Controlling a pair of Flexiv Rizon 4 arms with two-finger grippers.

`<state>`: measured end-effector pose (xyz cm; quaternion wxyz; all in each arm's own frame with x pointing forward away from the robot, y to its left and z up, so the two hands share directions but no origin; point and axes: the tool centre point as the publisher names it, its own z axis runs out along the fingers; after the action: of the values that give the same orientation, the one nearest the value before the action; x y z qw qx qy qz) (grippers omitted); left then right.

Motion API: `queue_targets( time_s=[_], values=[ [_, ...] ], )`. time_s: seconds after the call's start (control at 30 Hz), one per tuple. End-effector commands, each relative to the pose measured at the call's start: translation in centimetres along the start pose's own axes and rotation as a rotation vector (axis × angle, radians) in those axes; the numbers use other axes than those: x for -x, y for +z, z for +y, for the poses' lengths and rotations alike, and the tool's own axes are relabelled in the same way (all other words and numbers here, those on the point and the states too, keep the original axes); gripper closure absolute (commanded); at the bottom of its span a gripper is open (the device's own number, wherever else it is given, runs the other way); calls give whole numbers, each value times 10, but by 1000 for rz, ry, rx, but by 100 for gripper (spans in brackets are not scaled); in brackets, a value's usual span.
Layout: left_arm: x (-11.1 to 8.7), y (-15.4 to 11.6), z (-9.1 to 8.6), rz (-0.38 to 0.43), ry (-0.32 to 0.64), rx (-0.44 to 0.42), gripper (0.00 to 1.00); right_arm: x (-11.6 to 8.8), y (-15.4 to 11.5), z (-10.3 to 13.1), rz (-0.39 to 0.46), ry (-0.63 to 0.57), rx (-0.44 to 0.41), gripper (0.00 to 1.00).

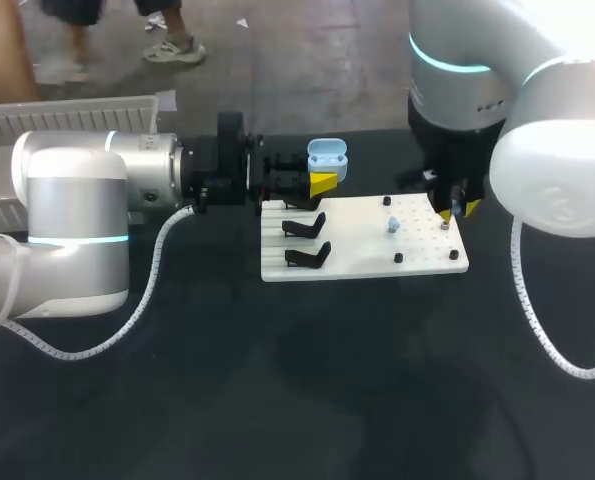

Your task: Pick up each earbud case from the left stands, insert the matching earbuds, close the lid, and place the case in the box.

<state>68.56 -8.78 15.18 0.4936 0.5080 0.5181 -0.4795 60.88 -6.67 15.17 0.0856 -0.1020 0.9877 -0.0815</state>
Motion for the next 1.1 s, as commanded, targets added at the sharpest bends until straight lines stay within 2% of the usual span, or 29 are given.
queue_targets(
  time_s=[0.03,0.07,0.13,0.17,0.27,0.3,0.47,0.63,0.7,1.1],
  values=[
    [-1,0,0,-3,2,3,100,4,-2,6,72,274,-27,100],
    [-1,0,0,-3,2,3,100,4,-4,8,80,333,-62,100],
    [-1,0,0,-3,2,3,100,6,-7,12,97,404,-65,100],
    [-1,0,0,-3,2,3,100,7,-9,14,103,444,-97,100],
    [-1,0,0,-3,2,3,100,10,-15,22,115,496,-95,100],
    [-1,0,0,-3,2,3,100,11,-16,24,121,536,-125,100],
    [-1,0,0,-3,2,3,100,20,-27,39,116,624,-110,100],
    [-1,0,0,-3,2,3,100,27,-31,56,104,676,-68,100],
    [-1,0,0,-3,2,3,100,29,-33,60,75,663,-8,100],
    [-1,0,0,-3,2,3,100,29,-35,62,59,671,-7,100]
  ],
)
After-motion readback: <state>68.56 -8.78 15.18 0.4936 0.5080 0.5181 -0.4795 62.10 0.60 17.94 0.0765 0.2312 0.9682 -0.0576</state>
